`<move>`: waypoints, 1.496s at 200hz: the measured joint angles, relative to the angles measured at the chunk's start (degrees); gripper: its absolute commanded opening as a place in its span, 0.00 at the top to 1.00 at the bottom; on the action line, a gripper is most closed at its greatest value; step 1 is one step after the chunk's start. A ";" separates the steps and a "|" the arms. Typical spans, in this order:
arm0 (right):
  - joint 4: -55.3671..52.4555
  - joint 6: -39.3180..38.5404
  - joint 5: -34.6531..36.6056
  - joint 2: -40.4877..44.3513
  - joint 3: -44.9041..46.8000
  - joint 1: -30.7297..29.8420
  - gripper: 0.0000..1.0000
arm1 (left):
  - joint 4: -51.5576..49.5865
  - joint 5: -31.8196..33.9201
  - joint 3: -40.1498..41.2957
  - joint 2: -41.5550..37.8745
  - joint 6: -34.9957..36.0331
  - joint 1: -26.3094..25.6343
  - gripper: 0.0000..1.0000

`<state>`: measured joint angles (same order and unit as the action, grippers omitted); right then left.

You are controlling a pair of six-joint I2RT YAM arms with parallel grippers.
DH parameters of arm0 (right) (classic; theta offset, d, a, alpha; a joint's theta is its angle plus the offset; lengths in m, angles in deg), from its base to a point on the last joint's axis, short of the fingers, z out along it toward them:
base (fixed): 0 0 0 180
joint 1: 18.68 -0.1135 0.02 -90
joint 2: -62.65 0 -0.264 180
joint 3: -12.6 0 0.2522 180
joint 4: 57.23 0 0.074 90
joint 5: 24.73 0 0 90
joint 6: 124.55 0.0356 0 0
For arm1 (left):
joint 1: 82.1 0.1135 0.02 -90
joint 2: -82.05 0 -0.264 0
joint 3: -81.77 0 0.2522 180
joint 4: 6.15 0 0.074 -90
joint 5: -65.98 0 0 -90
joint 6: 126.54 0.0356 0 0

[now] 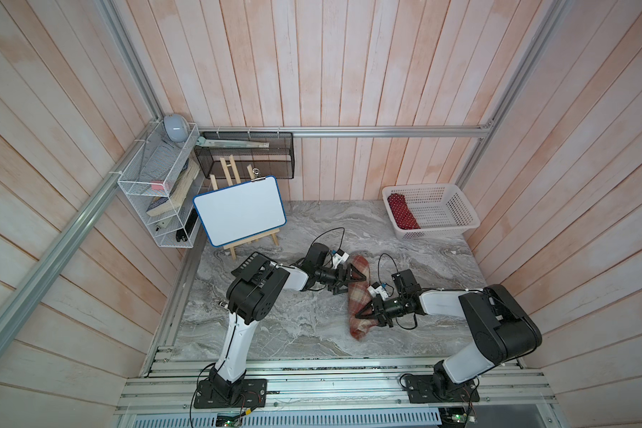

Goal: Roll up the skirts
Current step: Roll the skirt at the center of the board.

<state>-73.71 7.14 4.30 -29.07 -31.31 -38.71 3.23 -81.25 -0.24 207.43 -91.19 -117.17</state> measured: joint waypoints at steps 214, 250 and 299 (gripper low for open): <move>-3.54 0.09 -2.38 2.75 -1.20 0.55 0.06 | -3.78 -6.84 -6.01 7.13 1.55 -0.57 1.00; -11.26 -0.28 1.86 6.51 -2.54 0.42 0.04 | -2.29 -8.46 -4.20 6.62 1.73 0.04 1.00; -20.79 -0.85 7.74 12.83 -1.18 5.53 0.03 | -2.69 -10.71 -1.03 4.90 1.81 2.34 1.00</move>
<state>-94.49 6.29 12.04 -16.24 -32.49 -33.18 0.54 -91.96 -1.26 212.33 -89.38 -114.83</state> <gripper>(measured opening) 0.964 0.248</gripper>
